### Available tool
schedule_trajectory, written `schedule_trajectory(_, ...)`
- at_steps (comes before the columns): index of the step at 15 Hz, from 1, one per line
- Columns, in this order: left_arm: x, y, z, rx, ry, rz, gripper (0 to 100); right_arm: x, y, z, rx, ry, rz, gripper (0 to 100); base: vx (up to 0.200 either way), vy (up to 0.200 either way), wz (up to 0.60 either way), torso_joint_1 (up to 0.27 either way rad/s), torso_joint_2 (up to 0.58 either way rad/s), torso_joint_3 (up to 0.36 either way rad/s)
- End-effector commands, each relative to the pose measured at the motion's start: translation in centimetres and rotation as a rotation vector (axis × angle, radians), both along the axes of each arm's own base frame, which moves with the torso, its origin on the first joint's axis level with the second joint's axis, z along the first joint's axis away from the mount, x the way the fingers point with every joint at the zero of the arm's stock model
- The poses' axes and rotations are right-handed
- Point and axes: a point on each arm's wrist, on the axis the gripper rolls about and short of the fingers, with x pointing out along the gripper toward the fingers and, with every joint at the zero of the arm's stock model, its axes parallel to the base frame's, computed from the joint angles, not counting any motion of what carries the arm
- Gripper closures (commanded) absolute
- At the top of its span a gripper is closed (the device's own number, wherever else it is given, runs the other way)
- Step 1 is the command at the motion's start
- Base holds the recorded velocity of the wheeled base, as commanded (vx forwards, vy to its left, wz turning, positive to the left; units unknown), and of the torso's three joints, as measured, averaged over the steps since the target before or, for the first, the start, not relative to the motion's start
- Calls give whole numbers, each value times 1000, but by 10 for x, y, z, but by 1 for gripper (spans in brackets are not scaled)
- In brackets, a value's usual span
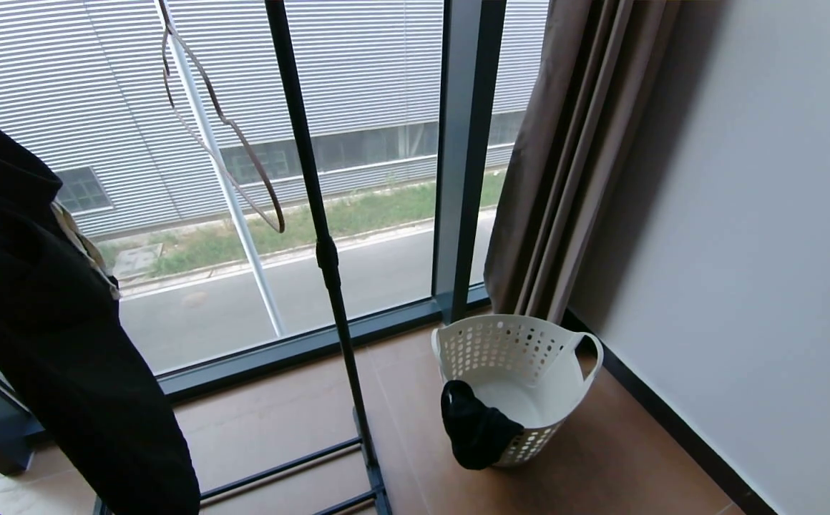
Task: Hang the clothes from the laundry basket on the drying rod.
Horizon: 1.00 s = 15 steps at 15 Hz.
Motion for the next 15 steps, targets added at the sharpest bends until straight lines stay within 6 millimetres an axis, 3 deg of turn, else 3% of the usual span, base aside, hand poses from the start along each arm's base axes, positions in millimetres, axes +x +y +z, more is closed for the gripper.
schedule_trajectory(1, 0, 0, 0, 0, 0, 2, 0, 0, 0, 0, 0, 2, 0, 0, 0, 0, 0, -2, 7, -183)
schedule_trajectory(15, 0, 0, 0, 0, 0, 0, 0, 0, 0, 0, 0, 1, 0, 0, 0, 0, 0, 4, 3, -200)
